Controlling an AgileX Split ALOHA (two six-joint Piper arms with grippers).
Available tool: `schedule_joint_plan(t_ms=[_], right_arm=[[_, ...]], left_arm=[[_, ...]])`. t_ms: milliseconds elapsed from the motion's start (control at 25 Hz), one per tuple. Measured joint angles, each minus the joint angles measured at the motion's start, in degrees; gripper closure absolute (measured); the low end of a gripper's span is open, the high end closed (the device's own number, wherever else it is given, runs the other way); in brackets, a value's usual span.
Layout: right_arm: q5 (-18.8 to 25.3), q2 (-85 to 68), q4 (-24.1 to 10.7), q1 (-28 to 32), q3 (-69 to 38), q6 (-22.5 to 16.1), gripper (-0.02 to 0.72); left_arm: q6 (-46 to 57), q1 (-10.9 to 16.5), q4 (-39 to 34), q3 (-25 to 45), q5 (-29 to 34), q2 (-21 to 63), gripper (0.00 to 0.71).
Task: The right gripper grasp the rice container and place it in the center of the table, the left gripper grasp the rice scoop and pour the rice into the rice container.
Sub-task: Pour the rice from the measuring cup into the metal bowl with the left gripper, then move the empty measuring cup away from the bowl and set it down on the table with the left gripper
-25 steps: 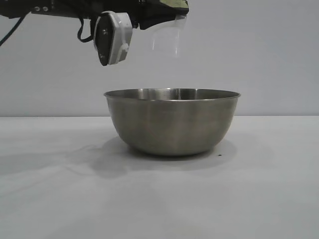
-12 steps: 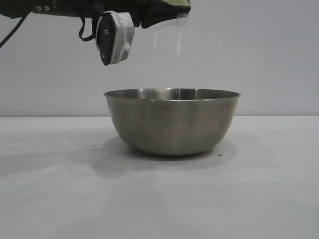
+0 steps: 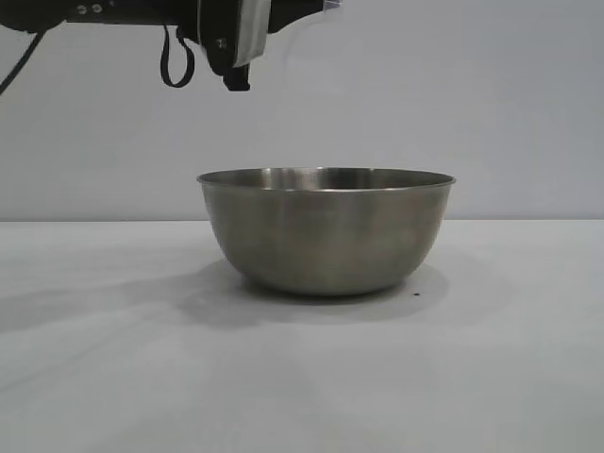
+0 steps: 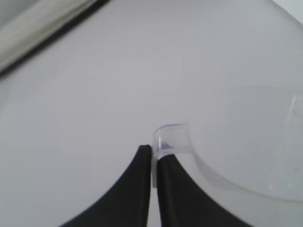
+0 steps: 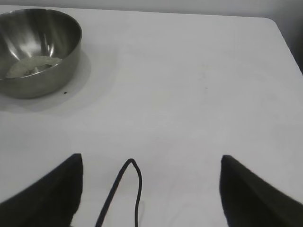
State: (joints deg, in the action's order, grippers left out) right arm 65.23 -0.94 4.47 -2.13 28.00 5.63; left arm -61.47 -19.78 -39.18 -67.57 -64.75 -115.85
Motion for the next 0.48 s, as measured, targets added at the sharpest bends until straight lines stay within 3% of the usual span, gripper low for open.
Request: schedule_joint_plan(t_ms=[280, 480], right_arm=[[0.0, 0.0, 0.0, 0.0, 0.0, 0.0, 0.153], [0.0, 0.0, 0.0, 0.0, 0.0, 0.0, 0.153]], left_arm=[[21.9, 0.0, 20.7, 0.4, 0.0, 0.0, 0.71], [27.2, 0.0, 36.4, 3.6, 0.0, 0.0, 0.71]])
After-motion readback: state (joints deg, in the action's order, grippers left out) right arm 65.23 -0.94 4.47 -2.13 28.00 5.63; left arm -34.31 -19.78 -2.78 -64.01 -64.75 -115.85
